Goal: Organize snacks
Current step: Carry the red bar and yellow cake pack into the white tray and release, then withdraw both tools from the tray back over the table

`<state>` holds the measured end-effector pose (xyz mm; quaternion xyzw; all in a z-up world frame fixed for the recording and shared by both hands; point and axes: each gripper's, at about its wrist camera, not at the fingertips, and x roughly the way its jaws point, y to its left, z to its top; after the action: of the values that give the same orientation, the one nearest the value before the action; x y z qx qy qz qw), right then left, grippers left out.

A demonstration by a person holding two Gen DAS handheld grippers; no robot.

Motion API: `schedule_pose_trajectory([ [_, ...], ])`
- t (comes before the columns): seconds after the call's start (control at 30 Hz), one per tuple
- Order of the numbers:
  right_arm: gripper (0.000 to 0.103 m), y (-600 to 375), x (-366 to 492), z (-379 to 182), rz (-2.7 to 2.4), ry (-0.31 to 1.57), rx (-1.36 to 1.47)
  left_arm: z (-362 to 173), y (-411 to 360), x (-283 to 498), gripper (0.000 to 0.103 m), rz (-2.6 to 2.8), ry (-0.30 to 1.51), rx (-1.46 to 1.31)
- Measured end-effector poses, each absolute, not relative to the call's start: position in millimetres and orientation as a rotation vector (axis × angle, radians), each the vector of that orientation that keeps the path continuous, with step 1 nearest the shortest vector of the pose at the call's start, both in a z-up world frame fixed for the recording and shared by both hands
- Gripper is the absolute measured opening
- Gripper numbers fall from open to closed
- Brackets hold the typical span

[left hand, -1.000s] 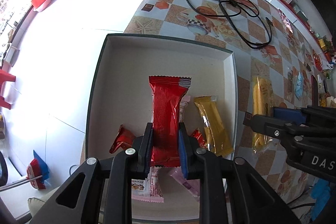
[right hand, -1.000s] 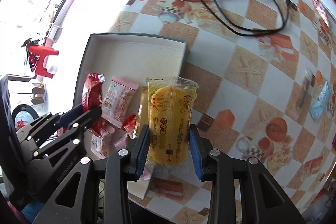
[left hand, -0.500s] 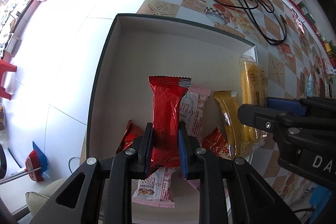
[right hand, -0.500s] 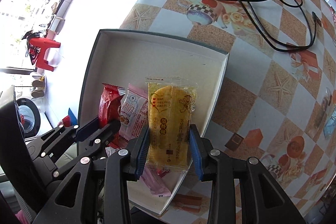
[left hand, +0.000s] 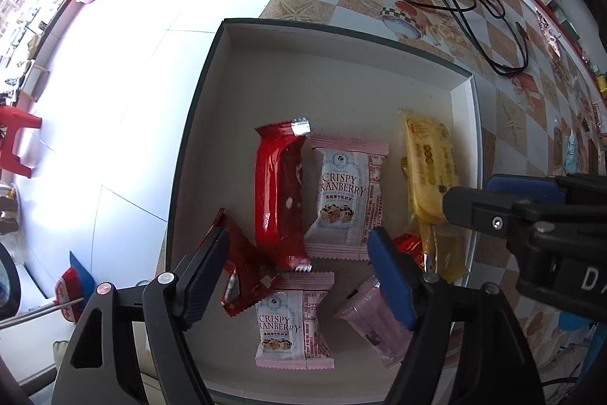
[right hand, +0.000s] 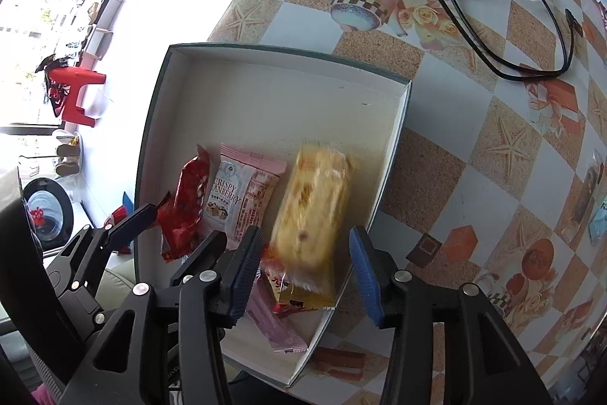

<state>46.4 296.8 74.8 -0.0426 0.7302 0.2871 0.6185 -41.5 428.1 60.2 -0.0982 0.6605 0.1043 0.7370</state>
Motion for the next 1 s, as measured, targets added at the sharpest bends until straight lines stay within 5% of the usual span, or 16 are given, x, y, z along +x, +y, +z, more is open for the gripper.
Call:
schedule_pose_trajectory([
  [0.13, 0.05, 290.6, 48.1, 75.7, 0.656, 1.682, -0.083, 62.6, 428.3, -42.5, 0.079, 0.239, 1.457, -0.214],
  [0.23, 0.083, 282.4, 50.1, 77.6, 0.652, 1.672, -0.065, 65.5, 424.6, -41.3, 0.079, 0.236, 1.466, -0.2],
  [0.5, 0.086, 249.3, 58.7, 79.4, 0.58, 1.658, -0.028, 76.0, 405.5, -32.6, 0.08, 0.22, 1.471, -0.157],
  [0.53, 0.102, 243.7, 60.5, 78.7, 0.56, 1.654, -0.025, 77.6, 401.6, -30.9, 0.08, 0.213, 1.471, -0.15],
  [1.0, 0.103, 134.5, 73.2, 47.9, 0.352, 1.742, 0.124, 91.4, 324.9, -8.6, 0.08, 0.055, 1.453, -0.024],
])
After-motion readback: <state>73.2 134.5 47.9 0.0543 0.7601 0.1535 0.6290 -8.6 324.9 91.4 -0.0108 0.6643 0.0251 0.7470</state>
